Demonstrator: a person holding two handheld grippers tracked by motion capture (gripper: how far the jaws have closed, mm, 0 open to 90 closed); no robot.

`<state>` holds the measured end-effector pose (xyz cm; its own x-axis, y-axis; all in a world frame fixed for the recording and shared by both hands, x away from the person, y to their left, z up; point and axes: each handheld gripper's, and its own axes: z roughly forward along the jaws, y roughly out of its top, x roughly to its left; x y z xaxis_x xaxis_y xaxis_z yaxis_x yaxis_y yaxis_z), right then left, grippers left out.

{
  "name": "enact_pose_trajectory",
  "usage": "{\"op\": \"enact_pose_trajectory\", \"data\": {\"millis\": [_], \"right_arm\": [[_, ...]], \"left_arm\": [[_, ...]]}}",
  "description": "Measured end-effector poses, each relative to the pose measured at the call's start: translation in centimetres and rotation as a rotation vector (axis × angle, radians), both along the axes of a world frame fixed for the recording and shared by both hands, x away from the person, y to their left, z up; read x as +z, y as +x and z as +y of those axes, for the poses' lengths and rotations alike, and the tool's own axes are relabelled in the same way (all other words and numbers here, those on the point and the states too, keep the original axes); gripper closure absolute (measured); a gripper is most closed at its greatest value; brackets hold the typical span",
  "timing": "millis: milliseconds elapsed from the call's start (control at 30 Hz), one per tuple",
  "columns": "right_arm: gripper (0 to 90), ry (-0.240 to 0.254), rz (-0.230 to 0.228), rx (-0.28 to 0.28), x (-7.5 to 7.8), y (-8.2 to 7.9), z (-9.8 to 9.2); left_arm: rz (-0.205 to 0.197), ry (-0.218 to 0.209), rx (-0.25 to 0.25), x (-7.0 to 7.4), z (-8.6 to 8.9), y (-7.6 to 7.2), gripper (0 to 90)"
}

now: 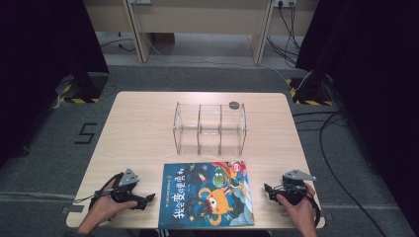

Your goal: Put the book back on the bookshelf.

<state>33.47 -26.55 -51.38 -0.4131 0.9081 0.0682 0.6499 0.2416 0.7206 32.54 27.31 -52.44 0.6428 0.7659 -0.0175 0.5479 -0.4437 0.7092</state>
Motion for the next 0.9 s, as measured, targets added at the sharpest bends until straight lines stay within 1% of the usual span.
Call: {"op": "enact_pose_trajectory", "data": {"millis": [33,67,133,200,233,333,400,433,467,500,533,567,600,667,700,733,767,800,833,900], "right_arm": [[14.7,-0.001,-0.002,0.009,-0.1,0.0,0.0],[14.4,-0.013,-0.009,0.028,-0.2,-0.1,0.1],[14.4,-0.051,-0.015,0.055,-0.2,-0.1,0.3],[14.3,-0.076,-0.018,0.064,-0.2,-0.2,0.5],[14.6,-0.074,-0.019,0.061,-0.3,-0.2,0.5],[15.0,-0.052,-0.01,0.03,-0.2,-0.2,0.5],[15.0,-0.038,-0.01,0.023,-0.2,-0.2,0.4],[15.0,-0.038,-0.01,0.023,-0.2,-0.2,0.4],[15.0,-0.025,-0.008,0.018,-0.2,-0.2,0.3],[15.1,-0.015,-0.004,0.015,-0.1,-0.2,0.3],[15.8,-0.003,0.004,0.009,0.0,-0.2,0.2],[16.5,0.004,0.011,0.013,0.0,-0.2,0.2],[17.0,0.003,0.011,0.019,0.1,-0.2,0.1],[19.8,0.006,0.016,0.027,0.1,-0.2,0.0],[19.8,0.006,0.016,0.027,0.1,-0.2,0.0],[21.9,0.018,0.018,0.034,0.2,-0.1,-0.1],[22.7,0.048,0.026,0.037,0.4,-0.2,-0.1],[22.6,0.072,0.017,0.049,0.5,-0.3,0.0],[22.6,0.072,0.017,0.049,0.5,-0.3,0.0],[22.9,0.076,0.017,0.062,0.6,-0.4,0.2]], "left_arm": [[0.003,0.002,-0.001,0.0,0.0,0.0,0.0],[0.006,0.004,-0.003,0.1,-0.1,0.1,0.0],[0.01,0.007,-0.003,0.1,-0.2,0.1,0.0],[0.012,0.006,-0.01,0.1,-0.3,0.0,0.0],[0.014,0.008,-0.011,0.1,-0.4,0.0,0.0],[0.023,-0.001,-0.022,0.3,-0.6,-0.1,0.7],[0.042,-0.034,-0.04,0.5,-0.9,-0.2,3.4],[0.042,-0.034,-0.04,0.5,-0.9,-0.2,6.1],[0.056,-0.074,-0.06,0.6,-1.2,-0.4,9.2],[0.056,-0.074,-0.06,0.6,-1.2,-0.4,12.0],[0.071,-0.091,-0.07,0.8,-1.5,-0.5,14.5],[0.071,-0.091,-0.07,0.8,-1.5,-0.5,14.8],[0.088,-0.106,-0.084,0.9,-1.8,-0.7,15.3],[0.107,-0.128,-0.09,1.0,-2.0,-0.8,19.2],[0.107,-0.128,-0.09,1.0,-2.0,-0.8,21.6],[0.123,-0.153,-0.095,1.1,-2.2,-0.8,21.6],[0.133,-0.164,-0.101,1.1,-2.4,-0.9,23.3],[0.147,-0.171,-0.12,1.2,-2.8,-1.1,26.4],[0.147,-0.171,-0.12,1.2,-2.8,-1.1,27.9],[0.153,-0.18,-0.14,1.2,-3.4,-1.2,28.9]]}}
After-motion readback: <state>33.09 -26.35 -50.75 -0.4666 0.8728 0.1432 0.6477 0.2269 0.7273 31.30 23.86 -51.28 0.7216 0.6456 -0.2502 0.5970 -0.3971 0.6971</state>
